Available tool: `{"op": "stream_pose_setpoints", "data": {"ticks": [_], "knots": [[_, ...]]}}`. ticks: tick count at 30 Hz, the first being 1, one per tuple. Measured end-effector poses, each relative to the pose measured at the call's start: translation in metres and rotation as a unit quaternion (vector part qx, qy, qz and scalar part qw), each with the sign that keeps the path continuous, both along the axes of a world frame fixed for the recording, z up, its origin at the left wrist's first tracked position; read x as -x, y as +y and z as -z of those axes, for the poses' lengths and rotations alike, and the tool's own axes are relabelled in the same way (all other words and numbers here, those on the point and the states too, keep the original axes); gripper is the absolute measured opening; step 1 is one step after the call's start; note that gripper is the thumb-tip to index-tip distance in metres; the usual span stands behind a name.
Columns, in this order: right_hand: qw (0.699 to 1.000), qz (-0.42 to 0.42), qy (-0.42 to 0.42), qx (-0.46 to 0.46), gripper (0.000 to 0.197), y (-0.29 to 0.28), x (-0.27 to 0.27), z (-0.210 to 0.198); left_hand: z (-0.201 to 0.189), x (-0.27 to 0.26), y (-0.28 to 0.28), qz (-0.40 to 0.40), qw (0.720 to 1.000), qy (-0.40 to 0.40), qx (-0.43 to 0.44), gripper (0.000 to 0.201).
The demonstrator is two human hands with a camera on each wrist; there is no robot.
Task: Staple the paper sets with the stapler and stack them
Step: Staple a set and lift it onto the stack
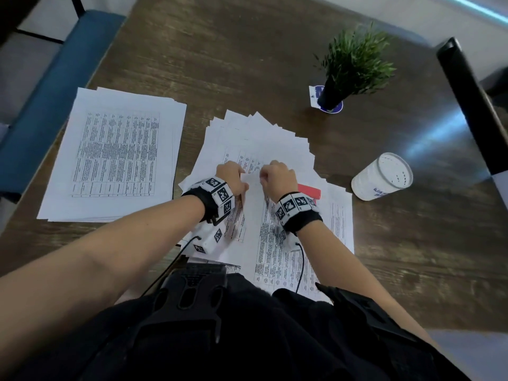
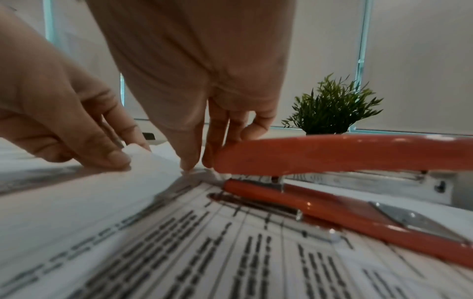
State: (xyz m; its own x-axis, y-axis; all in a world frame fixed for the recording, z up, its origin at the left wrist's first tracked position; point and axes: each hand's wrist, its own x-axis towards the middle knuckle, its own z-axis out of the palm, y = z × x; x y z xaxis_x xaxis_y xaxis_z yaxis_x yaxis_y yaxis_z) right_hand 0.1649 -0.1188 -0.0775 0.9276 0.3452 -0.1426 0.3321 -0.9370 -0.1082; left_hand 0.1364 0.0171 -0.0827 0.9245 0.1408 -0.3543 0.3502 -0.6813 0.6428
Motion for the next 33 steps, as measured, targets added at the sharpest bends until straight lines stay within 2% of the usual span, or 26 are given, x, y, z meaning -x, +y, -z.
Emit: {"op": "stream_pose_setpoints", "data": {"ticks": [3, 5, 7, 9, 12, 14, 16, 18, 21, 23, 25, 29, 32, 33], "knots": [[1.000, -0.006, 0.004, 0.030, 0.010, 0.004, -0.005, 0.005, 0.001, -0.001, -0.002, -0.015, 1.000, 0.012, 0.014, 0.034], [0.995, -0.030, 0.019, 0.094, 0.027, 0.006, -0.007, 0.006, 0.001, -0.002, -0.005, -0.015, 1.000, 0.014, 0.021, 0.020], [0.989, -0.062, 0.032, 0.129, 0.043, 0.006, -0.010, 0.007, -0.001, -0.004, -0.009, -0.019, 0.999, 0.013, 0.024, 0.018], [0.989, -0.081, 0.046, 0.111, 0.040, 0.002, -0.014, 0.009, -0.002, -0.006, -0.013, -0.018, 0.999, 0.015, 0.033, 0.027], [0.995, -0.087, 0.037, 0.027, 0.018, -0.011, -0.015, 0.010, -0.005, -0.009, -0.017, -0.002, 0.999, 0.018, 0.036, 0.033], [0.997, -0.057, 0.009, -0.042, 0.016, -0.020, -0.010, 0.011, -0.006, -0.013, -0.019, 0.008, 0.999, 0.009, 0.032, 0.027], [0.996, 0.025, 0.003, -0.087, 0.020, -0.022, -0.005, 0.009, -0.010, -0.014, -0.021, 0.012, 0.999, -0.006, 0.033, 0.025], [0.987, 0.128, 0.022, -0.097, 0.023, -0.018, -0.004, 0.003, -0.012, -0.013, -0.023, 0.011, 0.999, -0.017, 0.037, 0.035], [0.972, 0.207, 0.066, -0.087, 0.030, -0.010, -0.007, -0.007, -0.015, -0.010, -0.023, 0.001, 0.998, -0.037, 0.054, 0.023], [0.962, 0.231, 0.098, -0.104, 0.034, -0.007, -0.009, -0.015, -0.017, -0.007, -0.020, -0.021, 0.995, -0.048, 0.085, 0.012], [0.951, 0.245, 0.130, -0.135, 0.029, -0.007, -0.010, -0.020, -0.020, -0.004, -0.016, -0.036, 0.992, -0.062, 0.105, 0.011], [0.928, 0.248, 0.186, -0.206, 0.026, -0.001, -0.014, -0.021, -0.024, 0.000, -0.012, -0.021, 0.991, -0.074, 0.106, 0.002], [0.914, 0.244, 0.211, -0.247, 0.030, 0.002, -0.016, -0.029, -0.022, -0.001, -0.013, -0.016, 0.991, -0.077, 0.113, 0.012], [0.912, 0.245, 0.222, -0.244, 0.025, 0.002, -0.017, -0.032, -0.023, -0.001, -0.014, -0.018, 0.990, -0.081, 0.112, 0.012]]}}
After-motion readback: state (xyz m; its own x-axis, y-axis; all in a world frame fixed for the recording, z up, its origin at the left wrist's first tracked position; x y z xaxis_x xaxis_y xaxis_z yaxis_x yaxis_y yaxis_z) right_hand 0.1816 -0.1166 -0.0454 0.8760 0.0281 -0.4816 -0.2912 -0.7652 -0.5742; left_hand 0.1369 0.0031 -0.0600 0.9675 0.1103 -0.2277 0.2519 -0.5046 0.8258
